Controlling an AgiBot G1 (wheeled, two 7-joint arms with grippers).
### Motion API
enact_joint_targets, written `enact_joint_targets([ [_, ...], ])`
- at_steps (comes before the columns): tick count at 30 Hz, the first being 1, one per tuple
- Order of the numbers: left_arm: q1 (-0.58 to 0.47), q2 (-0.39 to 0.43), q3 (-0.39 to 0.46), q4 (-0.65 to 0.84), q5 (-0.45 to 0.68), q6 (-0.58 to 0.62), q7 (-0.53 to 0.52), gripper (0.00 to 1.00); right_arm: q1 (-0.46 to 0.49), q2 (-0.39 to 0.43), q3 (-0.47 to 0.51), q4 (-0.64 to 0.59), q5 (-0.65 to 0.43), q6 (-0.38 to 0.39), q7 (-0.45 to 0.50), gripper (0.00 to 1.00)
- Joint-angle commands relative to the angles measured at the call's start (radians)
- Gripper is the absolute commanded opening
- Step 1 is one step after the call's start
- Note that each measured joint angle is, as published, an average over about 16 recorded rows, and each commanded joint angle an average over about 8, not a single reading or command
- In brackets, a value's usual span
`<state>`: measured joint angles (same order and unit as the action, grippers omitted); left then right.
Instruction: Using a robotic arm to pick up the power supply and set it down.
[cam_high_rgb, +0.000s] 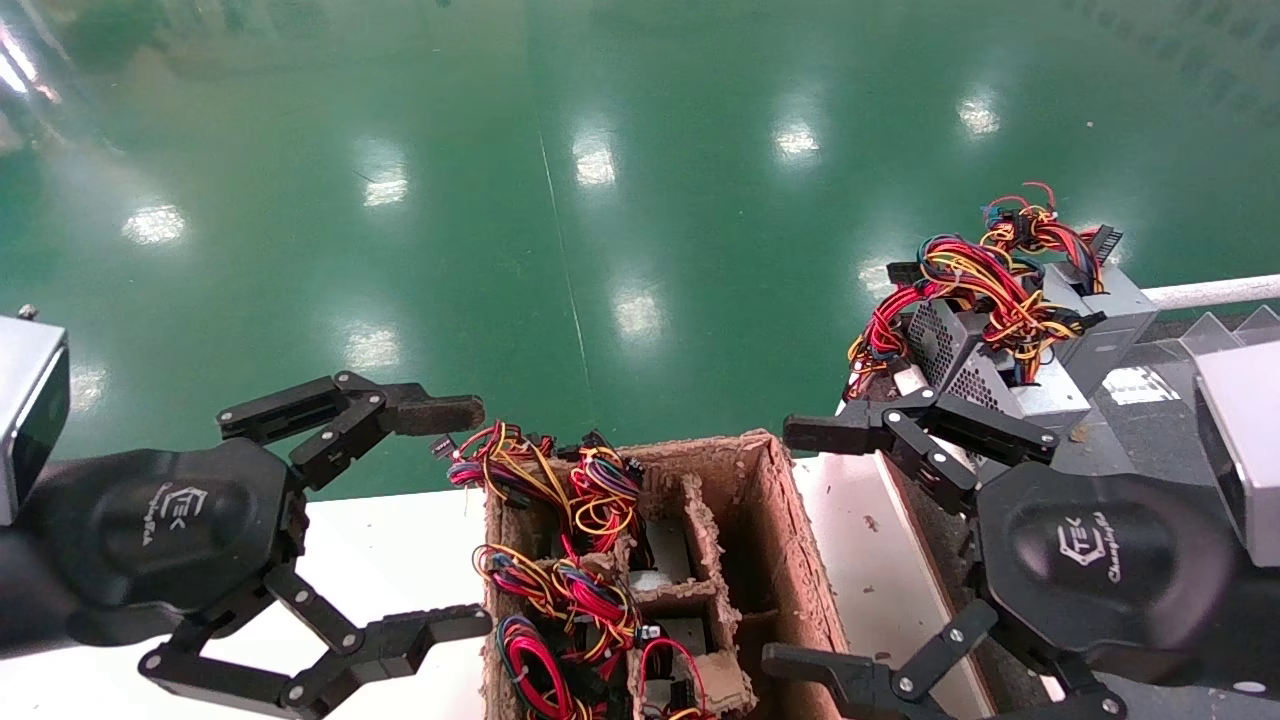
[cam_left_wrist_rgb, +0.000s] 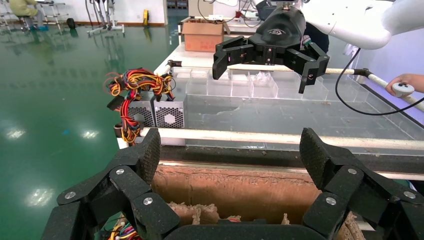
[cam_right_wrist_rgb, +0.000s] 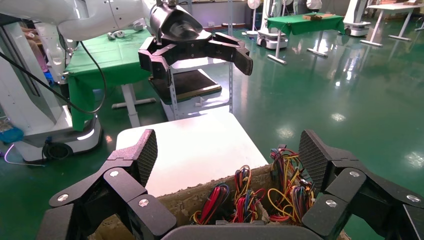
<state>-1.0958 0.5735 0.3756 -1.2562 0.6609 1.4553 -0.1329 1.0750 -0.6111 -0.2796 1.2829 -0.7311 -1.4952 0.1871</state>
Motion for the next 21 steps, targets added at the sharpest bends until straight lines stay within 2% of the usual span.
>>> enact_joint_targets([
  [1, 0.0, 0.0, 0.0, 0.0, 0.0, 0.0, 0.0, 1.0, 0.0, 0.0, 0.0, 0.0, 0.0, 0.0, 0.0, 1.0],
  [11, 0.0, 0.0, 0.0, 0.0, 0.0, 0.0, 0.0, 1.0, 0.0, 0.0, 0.0, 0.0, 0.0, 0.0, 0.0, 1.0],
  [12, 0.0, 0.0, 0.0, 0.0, 0.0, 0.0, 0.0, 0.97, 0.0, 0.0, 0.0, 0.0, 0.0, 0.0, 0.0, 1.0],
  [13, 0.0, 0.0, 0.0, 0.0, 0.0, 0.0, 0.0, 0.89, 0.0, 0.0, 0.0, 0.0, 0.0, 0.0, 0.0, 1.0],
  [19, 0.0, 0.0, 0.0, 0.0, 0.0, 0.0, 0.0, 0.14, 0.0, 0.0, 0.0, 0.0, 0.0, 0.0, 0.0, 1.0],
  [20, 0.0, 0.0, 0.0, 0.0, 0.0, 0.0, 0.0, 0.04, 0.0, 0.0, 0.0, 0.0, 0.0, 0.0, 0.0, 1.0],
  [21, 0.0, 0.0, 0.0, 0.0, 0.0, 0.0, 0.0, 0.0, 0.0, 0.0, 0.0, 0.0, 0.0, 0.0, 0.0, 1.0],
])
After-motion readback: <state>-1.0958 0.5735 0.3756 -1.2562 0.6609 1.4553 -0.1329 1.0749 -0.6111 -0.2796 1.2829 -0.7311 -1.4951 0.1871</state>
